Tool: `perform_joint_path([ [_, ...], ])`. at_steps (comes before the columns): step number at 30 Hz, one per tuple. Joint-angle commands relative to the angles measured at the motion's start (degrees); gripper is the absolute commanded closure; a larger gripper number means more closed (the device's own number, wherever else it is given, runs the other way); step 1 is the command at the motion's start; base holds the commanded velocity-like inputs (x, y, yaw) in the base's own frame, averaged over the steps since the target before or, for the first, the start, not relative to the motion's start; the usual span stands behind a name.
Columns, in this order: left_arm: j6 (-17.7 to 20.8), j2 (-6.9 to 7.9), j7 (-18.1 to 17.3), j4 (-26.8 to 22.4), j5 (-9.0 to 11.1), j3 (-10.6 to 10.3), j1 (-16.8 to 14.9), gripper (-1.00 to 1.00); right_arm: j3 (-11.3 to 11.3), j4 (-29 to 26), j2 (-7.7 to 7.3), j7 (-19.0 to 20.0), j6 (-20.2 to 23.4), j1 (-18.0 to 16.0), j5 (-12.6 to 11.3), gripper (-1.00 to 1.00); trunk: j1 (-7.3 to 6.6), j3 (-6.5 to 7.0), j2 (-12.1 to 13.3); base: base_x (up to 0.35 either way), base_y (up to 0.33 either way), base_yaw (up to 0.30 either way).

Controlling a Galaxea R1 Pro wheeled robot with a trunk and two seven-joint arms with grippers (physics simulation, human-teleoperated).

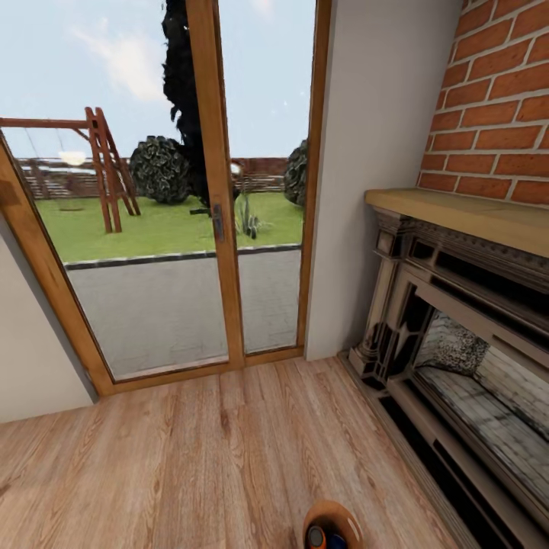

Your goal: Put the three can of soda from the living room inside the tash can in the kitchen.

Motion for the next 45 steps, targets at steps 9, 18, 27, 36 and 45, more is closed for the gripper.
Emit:
perform_joint_path([
  [9, -0.1, 0.51, -2.8, 0.0, 0.1, 0.1, 0.4, -1.0, 0.1, -0.1, 0.04, 0.0, 0.0, 0.0, 0.0, -1.0, 0.0, 0.0, 0.0, 0.0, 0.0, 0.0],
  [18, -0.1, 0.4, -3.2, 0.0, 0.2, 0.1, 0.4, -1.0, 0.1, 0.0, 0.33, 0.0, 0.1, 0.0, 0.1, -1.0, 0.0, 0.0, 0.0, 0.0, 0.0, 0.0],
  [27, 0.1, 0.09, -3.2, 0.0, 0.2, 0.1, 0.5, -1.0, 0.2, 0.1, 0.52, 0.0, 0.1, 0.0, 0.0, -1.0, 0.0, 0.0, 0.0, 0.0, 0.0, 0.0],
  [36, 0.1, -0.12, -3.2, 0.0, 0.2, 0.2, 0.5, -1.0, 0.2, 2.0, 0.82, 0.1, 0.1, 0.0, -0.4, -1.0, 0.0, 0.0, 0.0, 0.0, 0.0, 0.0],
  [45, 0.1, -0.12, -3.2, 0.0, 0.2, 0.2, 0.5, -1.0, 0.2, 2.8, 0.89, 0.0, 0.1, 0.0, -0.4, -1.0, 0.0, 0.0, 0.0, 0.0, 0.0, 0.0],
])
